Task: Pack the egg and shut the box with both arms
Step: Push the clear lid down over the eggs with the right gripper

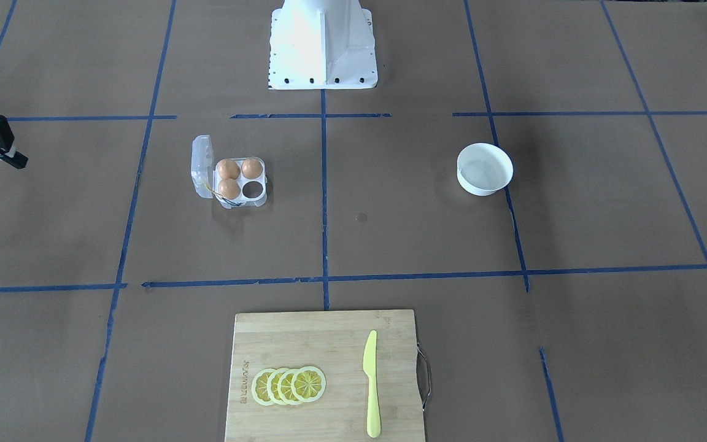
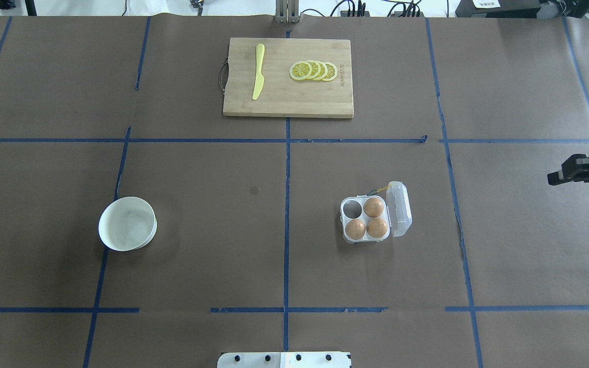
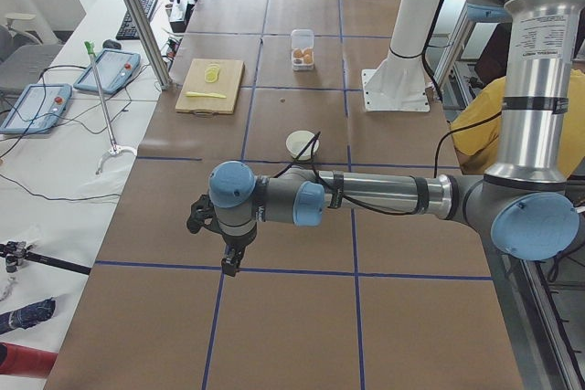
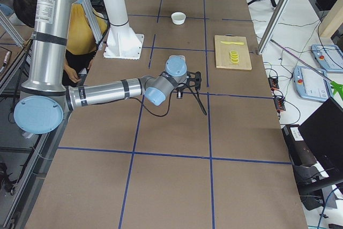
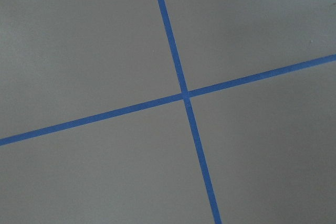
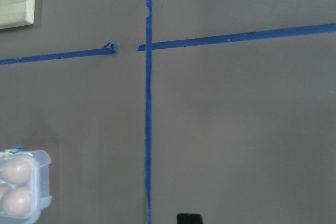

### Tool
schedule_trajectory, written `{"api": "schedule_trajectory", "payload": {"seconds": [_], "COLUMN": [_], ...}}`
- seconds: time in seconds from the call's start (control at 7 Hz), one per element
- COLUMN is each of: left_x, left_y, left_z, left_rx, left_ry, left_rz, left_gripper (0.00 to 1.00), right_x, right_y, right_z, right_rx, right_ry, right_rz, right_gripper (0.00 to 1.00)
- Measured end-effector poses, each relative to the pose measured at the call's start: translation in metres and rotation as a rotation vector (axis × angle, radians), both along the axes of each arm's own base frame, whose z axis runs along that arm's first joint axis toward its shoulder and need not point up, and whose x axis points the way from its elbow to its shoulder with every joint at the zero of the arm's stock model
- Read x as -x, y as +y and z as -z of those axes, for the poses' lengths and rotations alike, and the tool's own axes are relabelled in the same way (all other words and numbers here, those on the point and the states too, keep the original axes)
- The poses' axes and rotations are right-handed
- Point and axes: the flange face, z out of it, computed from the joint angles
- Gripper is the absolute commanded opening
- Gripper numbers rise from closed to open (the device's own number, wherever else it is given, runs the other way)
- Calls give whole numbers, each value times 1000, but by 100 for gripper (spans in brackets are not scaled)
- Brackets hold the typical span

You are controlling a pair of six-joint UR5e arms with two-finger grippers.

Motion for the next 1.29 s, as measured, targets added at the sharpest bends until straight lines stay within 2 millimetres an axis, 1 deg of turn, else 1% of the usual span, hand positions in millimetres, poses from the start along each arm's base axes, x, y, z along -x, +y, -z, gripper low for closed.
{"api": "schedule_trajectory", "payload": {"seconds": [0.14, 0.29, 0.43, 0.57, 0.71, 0.86, 1.0, 1.14, 1.29], "left_x": [0, 0, 0, 0, 0, -1, -1, -1, -1], "left_y": [0, 0, -1, -2, -3, -4, -5, -5, -5], "left_z": [0, 1, 2, 3, 5, 6, 6, 6, 6], "left_rx": [-1, -3, -5, -8, -11, -12, -13, -14, -13], "left_ry": [0, 0, 0, 0, 0, 0, 0, 0, 0], "left_rz": [0, 0, 0, -1, -1, -2, -2, -2, -2], "left_gripper": [100, 100, 100, 100, 100, 100, 100, 100, 100], "right_x": [35, 74, 113, 145, 173, 194, 205, 208, 206], "right_y": [-6, -9, -6, 2, 11, 17, 19, 20, 17], "right_z": [24, 55, 84, 104, 121, 137, 149, 153, 153], "right_rx": [10, 18, 11, -6, -27, -41, -46, -45, -36], "right_ry": [-19, -48, -75, -92, -104, -119, -133, -138, -131], "right_rz": [-1, 1, 12, 25, 36, 34, 28, 26, 20], "right_gripper": [0, 0, 0, 0, 0, 0, 0, 0, 0]}}
